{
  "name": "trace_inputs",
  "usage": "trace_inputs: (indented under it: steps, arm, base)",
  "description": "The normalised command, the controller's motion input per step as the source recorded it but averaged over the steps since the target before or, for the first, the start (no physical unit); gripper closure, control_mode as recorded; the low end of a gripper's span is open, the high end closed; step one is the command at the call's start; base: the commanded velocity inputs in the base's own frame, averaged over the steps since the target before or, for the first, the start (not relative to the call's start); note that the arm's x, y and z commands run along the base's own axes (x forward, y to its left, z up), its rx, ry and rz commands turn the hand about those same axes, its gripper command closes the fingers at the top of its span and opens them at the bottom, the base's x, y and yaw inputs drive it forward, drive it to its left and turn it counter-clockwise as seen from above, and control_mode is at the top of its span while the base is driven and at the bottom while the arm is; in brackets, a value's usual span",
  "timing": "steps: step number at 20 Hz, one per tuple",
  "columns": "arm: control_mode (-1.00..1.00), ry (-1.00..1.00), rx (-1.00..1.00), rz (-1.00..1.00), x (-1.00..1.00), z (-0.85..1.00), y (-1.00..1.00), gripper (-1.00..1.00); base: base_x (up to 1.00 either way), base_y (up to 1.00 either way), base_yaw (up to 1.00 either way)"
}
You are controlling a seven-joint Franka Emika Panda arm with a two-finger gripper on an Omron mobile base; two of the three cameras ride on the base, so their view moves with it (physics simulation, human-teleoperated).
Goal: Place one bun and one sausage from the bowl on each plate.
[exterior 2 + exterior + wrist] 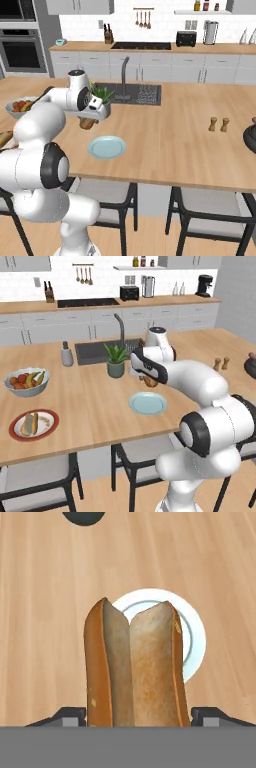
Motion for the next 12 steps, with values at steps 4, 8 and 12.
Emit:
trace_inputs:
  steps: [4,8,12]
  arm:
    - [-1.00,0.17,0.08,0.00,0.52,-0.36,-0.34,1.00]
    - [-1.00,0.30,0.11,0.00,0.24,-1.00,-0.43,1.00]
    - [-1.00,0.21,0.00,0.00,0.05,-0.81,-0.11,1.00]
  base:
    - [0.20,-0.02,0.00]
    - [0.00,0.00,0.00]
    - [0.00,0.00,0.00]
